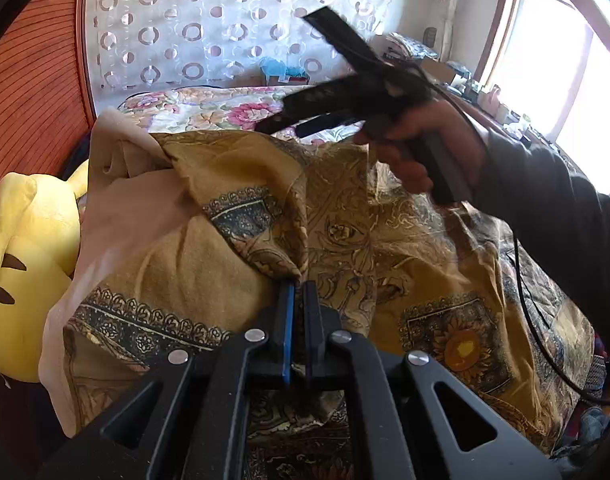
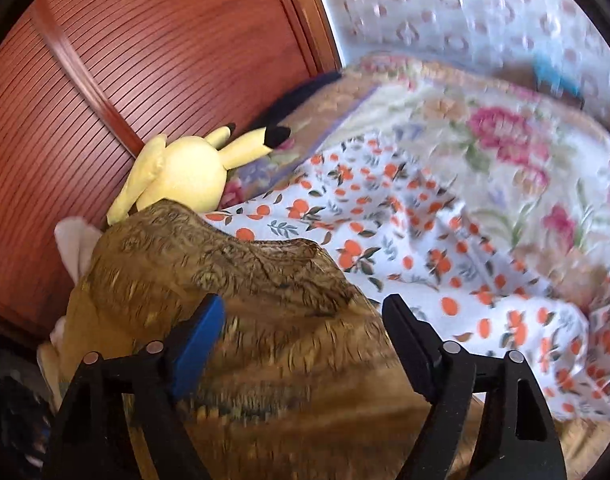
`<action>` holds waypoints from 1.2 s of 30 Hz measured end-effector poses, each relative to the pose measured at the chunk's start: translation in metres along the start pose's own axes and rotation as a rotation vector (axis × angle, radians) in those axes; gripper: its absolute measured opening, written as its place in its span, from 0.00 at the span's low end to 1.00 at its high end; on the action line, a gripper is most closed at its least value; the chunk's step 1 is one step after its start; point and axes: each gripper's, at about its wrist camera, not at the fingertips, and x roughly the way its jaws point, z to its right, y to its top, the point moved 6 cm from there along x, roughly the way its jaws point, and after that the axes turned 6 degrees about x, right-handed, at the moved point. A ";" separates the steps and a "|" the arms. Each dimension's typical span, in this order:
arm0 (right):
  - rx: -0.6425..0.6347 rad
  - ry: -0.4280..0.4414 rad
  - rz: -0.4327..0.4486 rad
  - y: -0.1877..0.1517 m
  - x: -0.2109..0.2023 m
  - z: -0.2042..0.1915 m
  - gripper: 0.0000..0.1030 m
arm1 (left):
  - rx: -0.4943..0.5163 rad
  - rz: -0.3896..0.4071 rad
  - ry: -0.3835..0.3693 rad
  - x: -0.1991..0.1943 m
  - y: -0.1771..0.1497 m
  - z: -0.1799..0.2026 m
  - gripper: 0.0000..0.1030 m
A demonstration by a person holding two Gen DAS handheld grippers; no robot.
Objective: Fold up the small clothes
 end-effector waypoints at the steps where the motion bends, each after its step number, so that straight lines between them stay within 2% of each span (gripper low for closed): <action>1: 0.018 0.007 -0.018 0.004 0.006 0.002 0.77 | 0.003 0.000 0.000 0.000 0.000 0.000 0.05; 6: 0.124 0.032 -0.105 0.017 0.031 0.017 0.75 | 0.004 0.000 -0.005 0.002 0.000 -0.001 0.05; 14: 0.222 0.090 -0.164 0.018 0.041 0.028 0.73 | 0.013 0.001 -0.005 0.004 -0.002 0.002 0.05; 15: 0.234 0.107 -0.169 0.017 0.043 0.029 0.69 | 0.013 0.002 -0.004 0.004 -0.002 0.003 0.05; 16: 0.246 0.133 -0.174 0.017 0.044 0.029 0.59 | 0.014 0.000 -0.004 0.004 -0.002 0.002 0.05; 17: 0.251 0.155 -0.177 0.018 0.045 0.029 0.53 | 0.013 0.000 -0.004 0.004 -0.002 0.002 0.05; 18: 0.247 0.161 -0.176 0.017 0.045 0.029 0.43 | 0.012 -0.001 -0.006 0.004 -0.002 0.002 0.05; 19: 0.238 0.161 -0.176 0.017 0.045 0.029 0.25 | 0.011 -0.001 -0.006 0.004 -0.002 0.002 0.05; 21: 0.212 0.136 -0.173 0.016 0.044 0.028 0.11 | 0.009 -0.001 -0.006 0.004 -0.002 0.001 0.05; 24: 0.150 0.083 -0.102 0.019 0.029 0.021 0.07 | 0.004 0.001 -0.005 0.004 -0.001 0.000 0.05; 27: 0.089 0.076 0.054 0.027 -0.003 0.010 0.07 | 0.005 0.009 0.009 0.001 0.005 -0.002 0.05; 31: 0.045 0.052 0.230 0.034 -0.046 0.001 0.07 | 0.003 0.052 0.108 -0.009 0.035 -0.027 0.05; 36: -0.061 0.008 0.386 0.021 -0.086 -0.013 0.07 | -0.012 0.048 0.219 -0.006 0.065 -0.075 0.05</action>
